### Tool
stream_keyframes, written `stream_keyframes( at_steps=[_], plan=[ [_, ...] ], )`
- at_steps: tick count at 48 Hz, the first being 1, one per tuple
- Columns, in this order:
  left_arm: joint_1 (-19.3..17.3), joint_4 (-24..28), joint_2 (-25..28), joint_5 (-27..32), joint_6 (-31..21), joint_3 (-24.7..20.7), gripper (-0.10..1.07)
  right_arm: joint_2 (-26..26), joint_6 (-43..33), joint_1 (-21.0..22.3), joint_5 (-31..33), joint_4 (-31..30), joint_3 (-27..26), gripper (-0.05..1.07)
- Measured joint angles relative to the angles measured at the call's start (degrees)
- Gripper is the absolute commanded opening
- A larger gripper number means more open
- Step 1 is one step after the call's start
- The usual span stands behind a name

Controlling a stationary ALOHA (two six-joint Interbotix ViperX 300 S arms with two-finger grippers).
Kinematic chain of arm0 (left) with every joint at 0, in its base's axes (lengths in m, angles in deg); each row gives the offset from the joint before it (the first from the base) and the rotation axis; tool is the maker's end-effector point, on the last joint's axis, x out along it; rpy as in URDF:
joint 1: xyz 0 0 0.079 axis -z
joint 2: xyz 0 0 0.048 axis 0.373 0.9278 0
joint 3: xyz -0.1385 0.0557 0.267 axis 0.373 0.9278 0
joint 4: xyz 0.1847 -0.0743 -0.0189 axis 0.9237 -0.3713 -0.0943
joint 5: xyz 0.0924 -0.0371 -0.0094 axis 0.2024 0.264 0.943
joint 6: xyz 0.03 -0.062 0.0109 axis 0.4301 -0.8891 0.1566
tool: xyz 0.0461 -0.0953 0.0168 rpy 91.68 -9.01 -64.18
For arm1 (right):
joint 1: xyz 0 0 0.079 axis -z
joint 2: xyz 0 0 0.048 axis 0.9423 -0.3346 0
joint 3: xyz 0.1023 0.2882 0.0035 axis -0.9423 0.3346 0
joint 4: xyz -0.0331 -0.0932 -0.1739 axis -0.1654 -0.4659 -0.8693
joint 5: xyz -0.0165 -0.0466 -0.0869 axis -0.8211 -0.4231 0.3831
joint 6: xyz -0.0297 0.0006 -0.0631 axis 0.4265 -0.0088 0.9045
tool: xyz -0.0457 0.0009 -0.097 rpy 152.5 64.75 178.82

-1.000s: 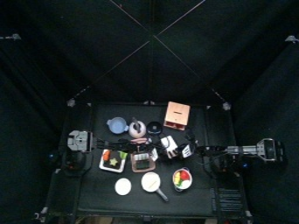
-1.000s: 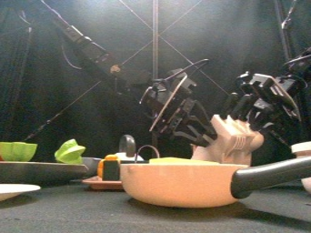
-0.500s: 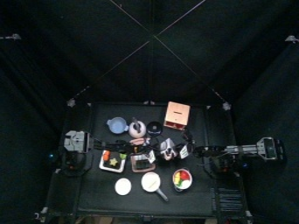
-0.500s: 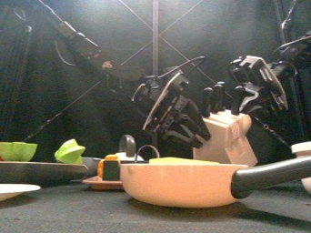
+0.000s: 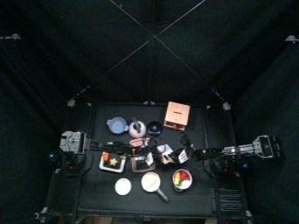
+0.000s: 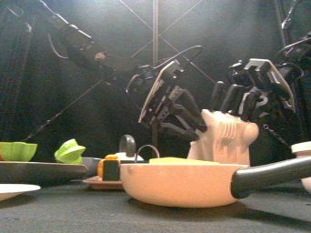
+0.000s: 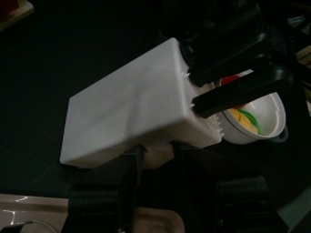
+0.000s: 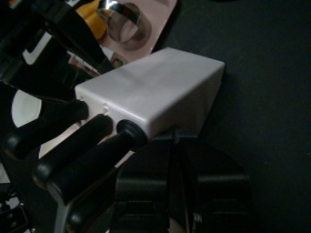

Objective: Move holder closer to center

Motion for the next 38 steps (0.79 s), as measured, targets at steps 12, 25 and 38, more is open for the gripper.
stream_keyframes(
  at_steps=[12,25,38],
  plan=[
    [1.05,-0.79,-0.62,-0.35,0.00,1.49,0.75,-0.53,-0.09,-2.29,0.26,0.97,-0.53,0.41],
    [1.05,-1.67,-1.32,-1.41,-0.09,2.81,0.75,-0.53,-0.09,-3.60,3.60,1.58,-0.88,0.41],
    [0.00,-2.02,-1.67,-1.58,-0.09,2.81,0.75,-0.18,0.00,-3.60,4.13,1.49,-0.97,0.41]
  ],
)
